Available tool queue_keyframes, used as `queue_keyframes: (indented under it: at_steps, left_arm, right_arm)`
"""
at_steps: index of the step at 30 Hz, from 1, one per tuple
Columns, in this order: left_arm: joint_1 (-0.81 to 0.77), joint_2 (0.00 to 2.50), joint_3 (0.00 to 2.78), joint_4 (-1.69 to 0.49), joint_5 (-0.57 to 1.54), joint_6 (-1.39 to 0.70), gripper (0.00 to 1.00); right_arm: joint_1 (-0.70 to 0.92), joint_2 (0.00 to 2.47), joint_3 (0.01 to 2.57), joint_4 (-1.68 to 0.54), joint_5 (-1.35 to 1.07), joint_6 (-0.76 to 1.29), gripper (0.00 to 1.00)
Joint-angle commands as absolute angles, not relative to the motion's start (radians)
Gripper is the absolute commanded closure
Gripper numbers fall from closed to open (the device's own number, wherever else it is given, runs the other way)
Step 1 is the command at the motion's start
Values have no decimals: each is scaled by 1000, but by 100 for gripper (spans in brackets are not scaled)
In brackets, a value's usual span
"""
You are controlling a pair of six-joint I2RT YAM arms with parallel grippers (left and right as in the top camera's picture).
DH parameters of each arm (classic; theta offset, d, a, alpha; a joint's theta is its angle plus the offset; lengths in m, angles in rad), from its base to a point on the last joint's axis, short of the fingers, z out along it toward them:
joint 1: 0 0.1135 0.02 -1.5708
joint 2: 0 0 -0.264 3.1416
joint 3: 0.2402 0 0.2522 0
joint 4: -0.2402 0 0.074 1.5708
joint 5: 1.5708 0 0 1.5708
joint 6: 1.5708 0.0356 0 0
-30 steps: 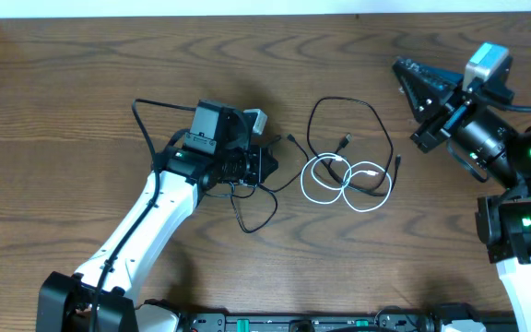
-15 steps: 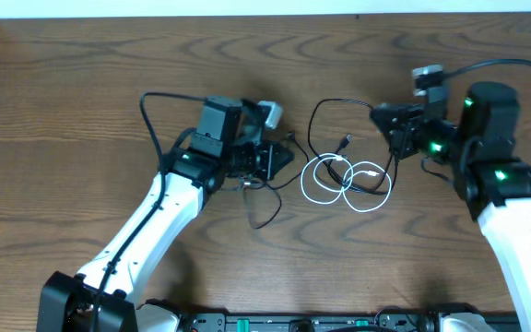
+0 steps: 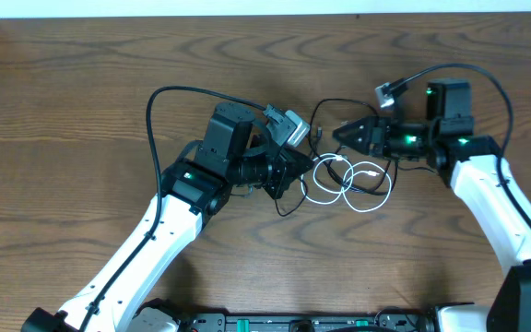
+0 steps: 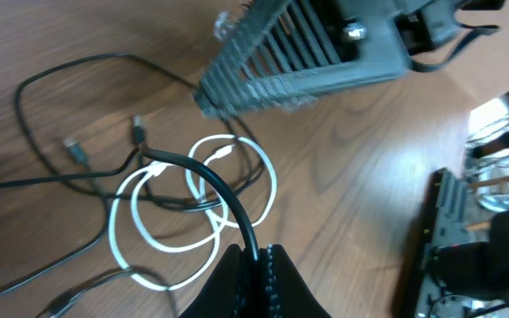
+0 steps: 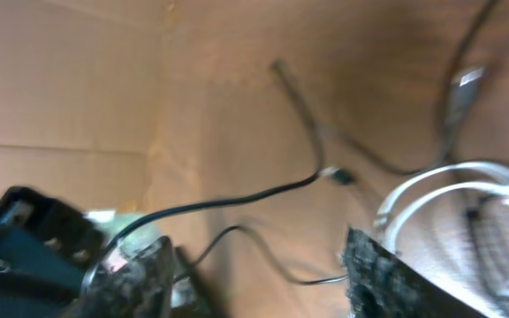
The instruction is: Untangle cables
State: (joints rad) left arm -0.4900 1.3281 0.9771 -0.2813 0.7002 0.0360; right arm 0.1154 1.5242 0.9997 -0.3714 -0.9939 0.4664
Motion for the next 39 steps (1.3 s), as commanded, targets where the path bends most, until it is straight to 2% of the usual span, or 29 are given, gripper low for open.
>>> queue_keyframes:
  at_steps: [1,8,14,17,19,22,24,30,34,39]
  left_arm:
    - [-491,1326,987,-282,661,71,93]
    - [-491,1326,986,-286,662,71,92]
    - [-542,1326,986,-283,654,71,92]
    - [-591,1326,986,-282,584,71,93]
    - [-614,1326,986,-282,558,71,92]
    - [-625,1326,986,-282,511,71,93]
    - [-623,1326,986,-284,467,71,92]
    - [-598,1326,986,-305,368,70,92]
    - [-566,1326,986,-346,360,70,79]
    - [-531,1326,986,-438,291,67,73]
  right_arm:
    - [158,1532,1002,-368,-1109,604,38]
    - [238,1532,1002,-252,-1102,762,39]
    - [263,1532,1002,-228,-1002,875,41]
    - [278,1532,1002,-207,-979,894,48]
    - [282,1532,1002,-205,-958,894,59]
    - [289,1532,1002,-206,-935,889,87]
    - [292,1532,1002,-207,-920,856,99]
    - [292,1532,1001,-259,-817,703,99]
    - [292,1532,1001,-297,-727,546,99]
    - [290,1530,1002,-278,-624,385,99]
